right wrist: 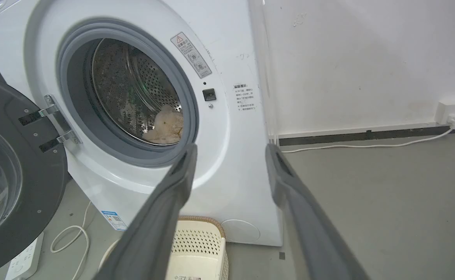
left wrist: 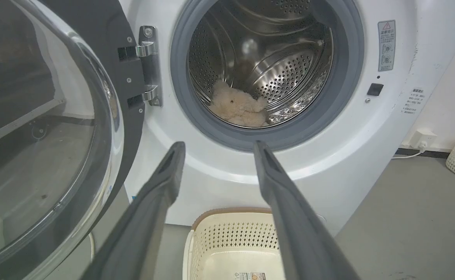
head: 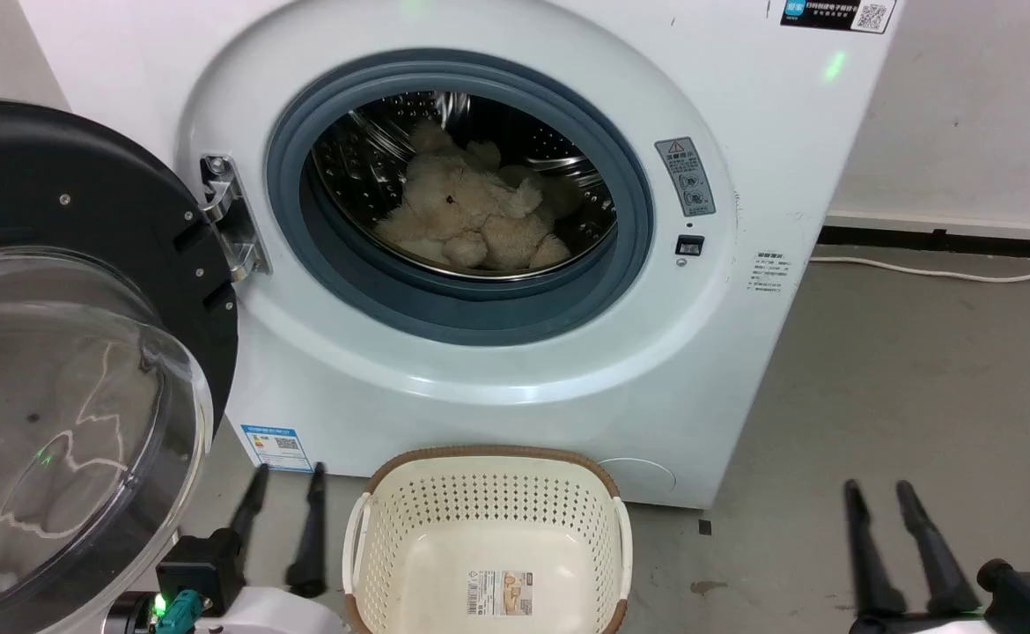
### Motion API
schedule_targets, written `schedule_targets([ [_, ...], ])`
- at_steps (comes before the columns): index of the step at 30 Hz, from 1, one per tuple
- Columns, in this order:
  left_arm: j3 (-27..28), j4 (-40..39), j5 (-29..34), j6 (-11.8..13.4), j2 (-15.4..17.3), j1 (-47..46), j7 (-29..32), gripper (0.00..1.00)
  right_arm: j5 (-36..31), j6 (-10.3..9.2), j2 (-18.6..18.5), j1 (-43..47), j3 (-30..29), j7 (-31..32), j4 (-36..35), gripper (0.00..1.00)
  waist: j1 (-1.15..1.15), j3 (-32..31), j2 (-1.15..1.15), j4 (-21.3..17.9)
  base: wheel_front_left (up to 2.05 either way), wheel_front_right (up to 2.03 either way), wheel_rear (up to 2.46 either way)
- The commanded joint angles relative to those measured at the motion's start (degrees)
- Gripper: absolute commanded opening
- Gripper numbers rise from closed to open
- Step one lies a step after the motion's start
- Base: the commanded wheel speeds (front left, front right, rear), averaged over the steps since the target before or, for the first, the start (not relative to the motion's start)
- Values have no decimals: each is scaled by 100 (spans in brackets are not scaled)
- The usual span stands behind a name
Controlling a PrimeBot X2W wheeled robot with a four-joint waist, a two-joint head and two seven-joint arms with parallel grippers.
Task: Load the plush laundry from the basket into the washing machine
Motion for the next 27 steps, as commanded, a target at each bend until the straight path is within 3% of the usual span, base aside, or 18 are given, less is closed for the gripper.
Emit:
schedule_targets([
  [1, 3, -1, 3, 0, 1, 0, 4, 0, -5, 0, 1, -6, 0, 3, -1, 0, 0, 0, 0, 0, 0, 0, 0],
  [27, 81, -261, 250, 31, -87, 22, 313, 0, -326, 1, 0, -133, 40, 314, -97, 0, 0, 35, 0, -49, 0, 0, 0],
])
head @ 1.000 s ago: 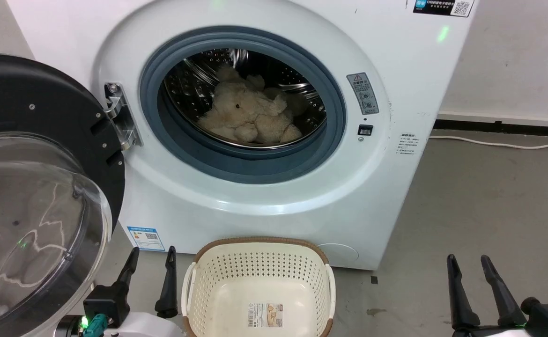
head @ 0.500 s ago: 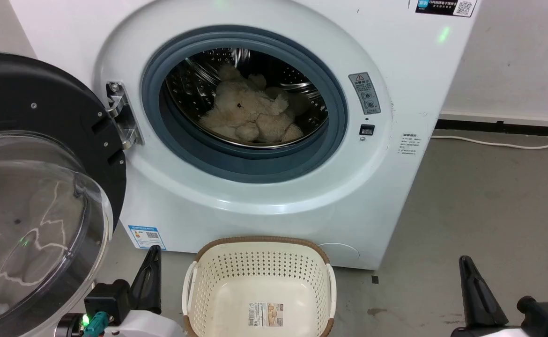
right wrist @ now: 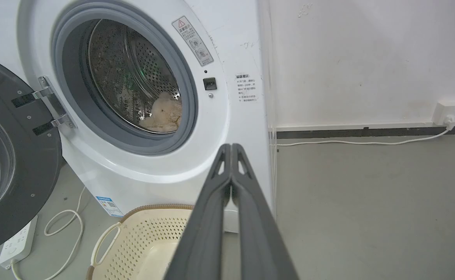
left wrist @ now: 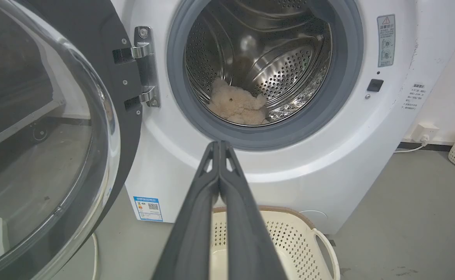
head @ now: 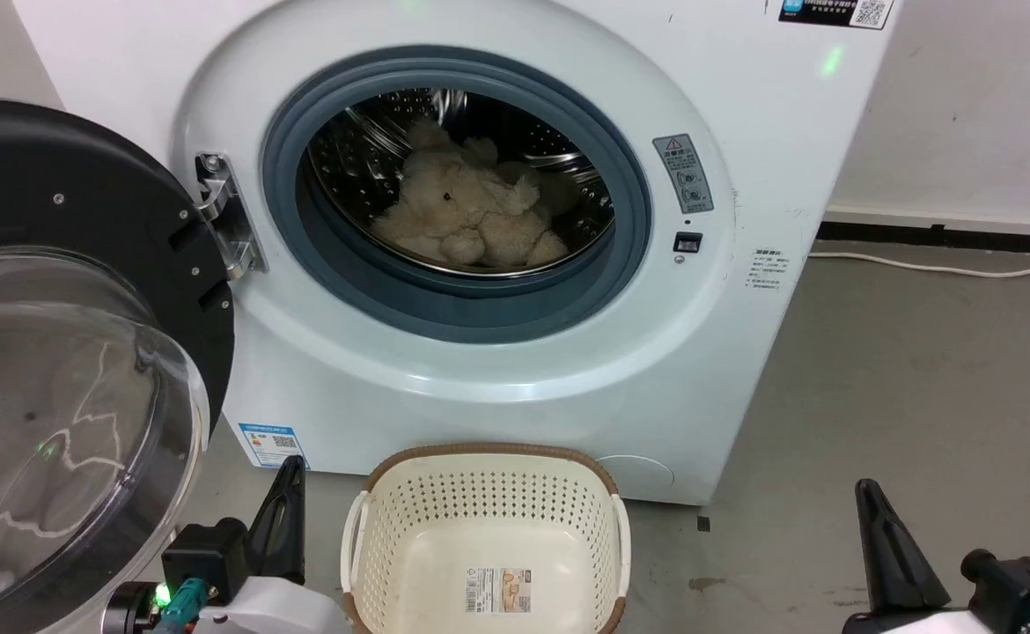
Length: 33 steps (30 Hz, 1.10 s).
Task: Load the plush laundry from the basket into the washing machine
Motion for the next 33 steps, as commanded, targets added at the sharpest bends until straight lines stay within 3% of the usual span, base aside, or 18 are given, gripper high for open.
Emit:
schedule_targets([
  [1, 15, -56, 55, 29, -22, 23, 34, 0, -68, 1, 0, -99, 10, 28, -34, 0, 0, 2, 0, -3, 0, 0, 0],
  [33, 108, -363, 344, 65, -124, 50, 396, 0, -445, 2, -2, -245, 57, 392, -147, 0, 0, 43, 0, -60, 0, 0, 0],
])
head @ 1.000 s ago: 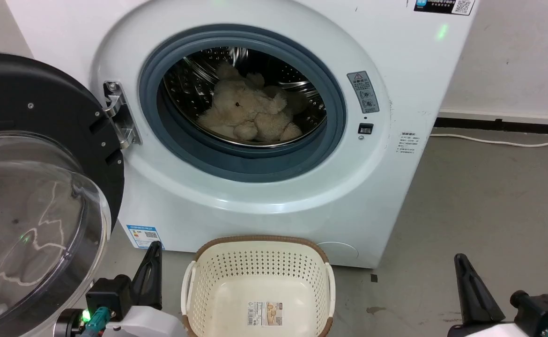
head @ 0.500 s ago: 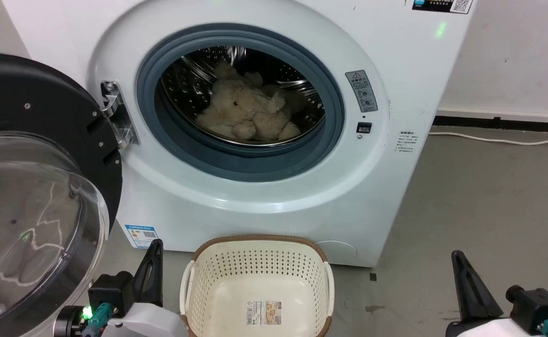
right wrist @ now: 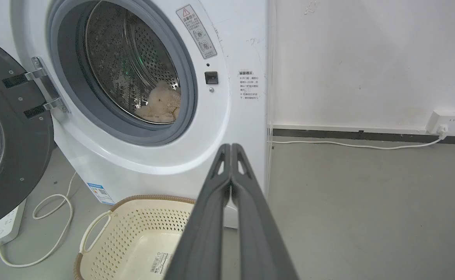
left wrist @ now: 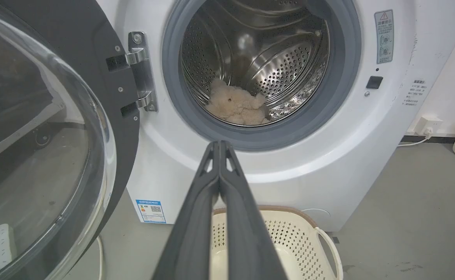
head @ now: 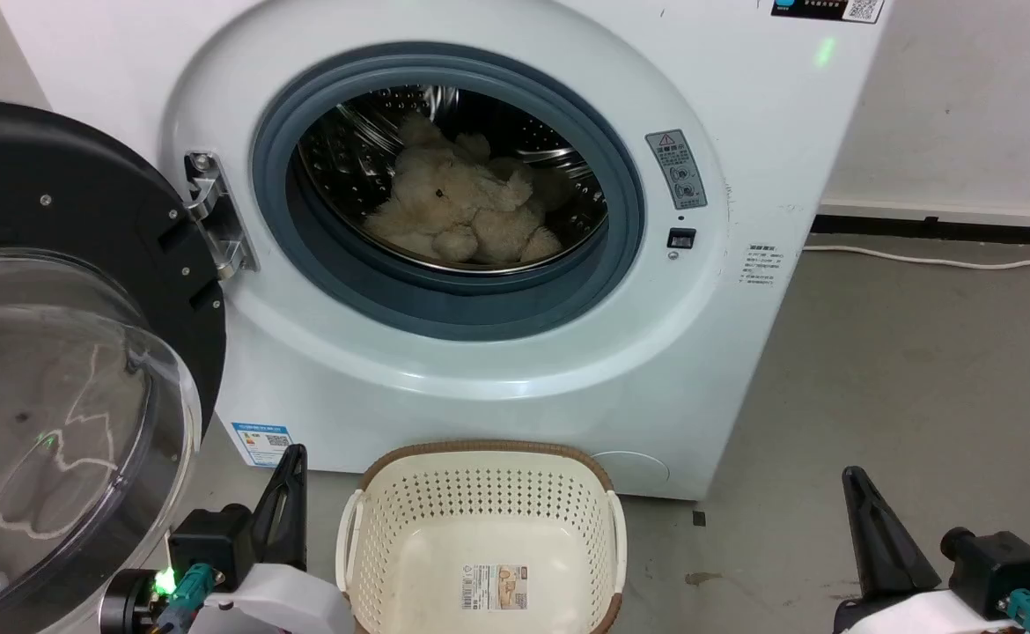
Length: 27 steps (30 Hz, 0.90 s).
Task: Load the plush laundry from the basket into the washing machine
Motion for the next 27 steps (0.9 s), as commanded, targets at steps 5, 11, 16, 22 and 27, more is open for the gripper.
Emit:
schedule_targets([
  [5, 35, -92, 86, 41, -34, 53, 81, 0, -102, 2, -2, -119, 23, 83, -62, 0, 0, 7, 0, -9, 0, 0, 0],
  [11, 53, -151, 142, 48, -54, 58, 151, 0, -176, 3, -2, -147, 32, 153, -84, 0, 0, 15, 0, -20, 0, 0, 0],
  [16, 68, -201, 189, 54, -70, 63, 210, 0, -237, 3, -2, -171, 39, 212, -102, 0, 0, 21, 0, -29, 0, 0, 0],
  [22, 86, -260, 245, 60, -90, 68, 280, 0, -309, 3, -3, -199, 48, 283, -124, 0, 0, 29, 0, -40, 0, 0, 0],
  [27, 101, -310, 292, 66, -106, 72, 339, 0, -370, 3, -3, -222, 56, 342, -142, 0, 0, 36, 0, -50, 0, 0, 0],
])
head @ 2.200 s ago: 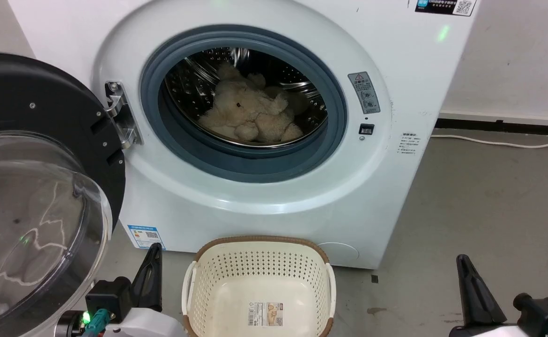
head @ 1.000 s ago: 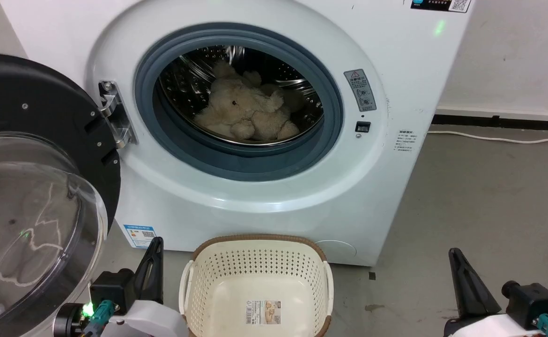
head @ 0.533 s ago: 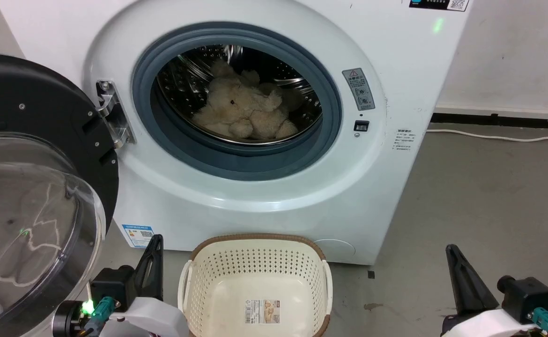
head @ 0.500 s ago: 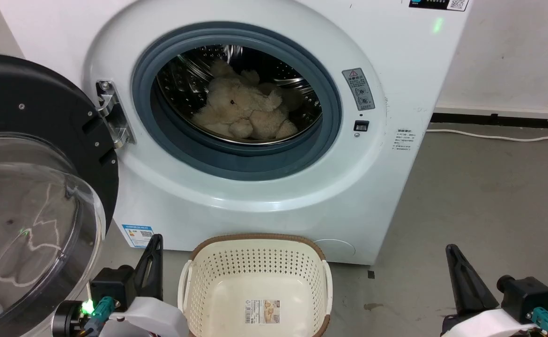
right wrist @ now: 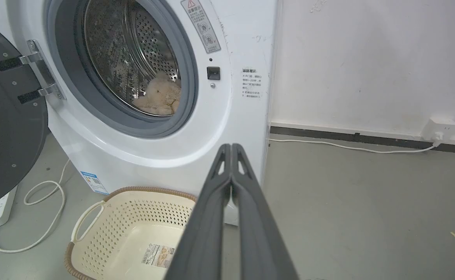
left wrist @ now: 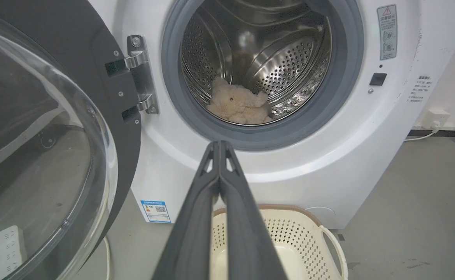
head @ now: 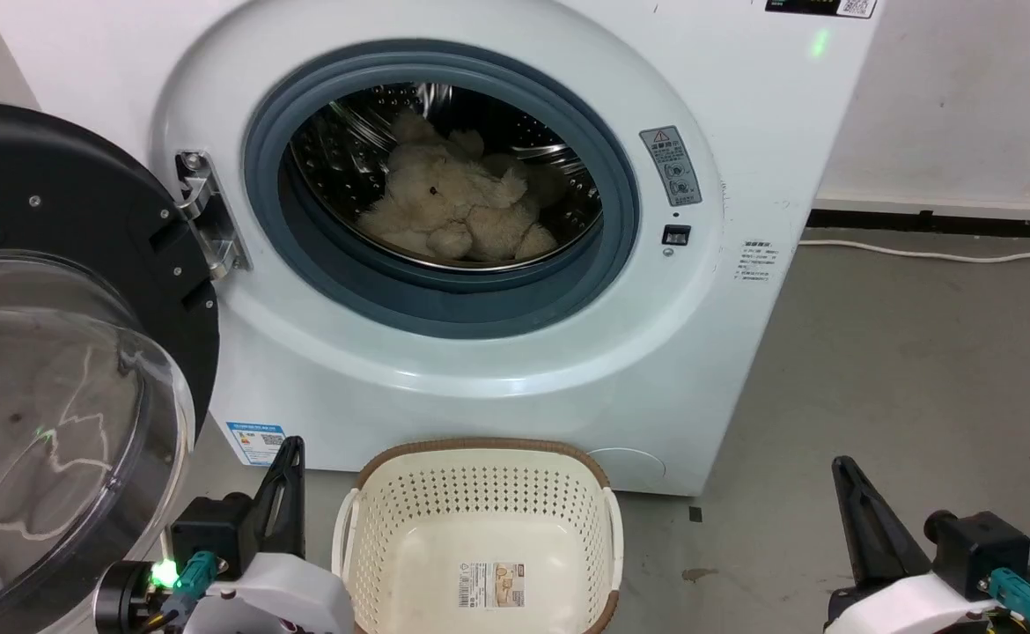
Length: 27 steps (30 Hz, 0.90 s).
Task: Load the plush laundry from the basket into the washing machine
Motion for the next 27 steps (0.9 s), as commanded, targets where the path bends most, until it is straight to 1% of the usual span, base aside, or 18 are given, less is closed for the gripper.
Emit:
schedule_targets([
  [1, 12, -56, 51, 22, -20, 72, 31, 0, -69, 3, -3, -106, 8, 28, -39, 0, 0, 2, 0, -2, 0, 0, 0],
  [27, 90, -314, 294, 52, -105, 94, 335, 0, -386, 4, -4, -229, 47, 334, -134, 0, 0, 36, 0, -50, 0, 0, 0],
])
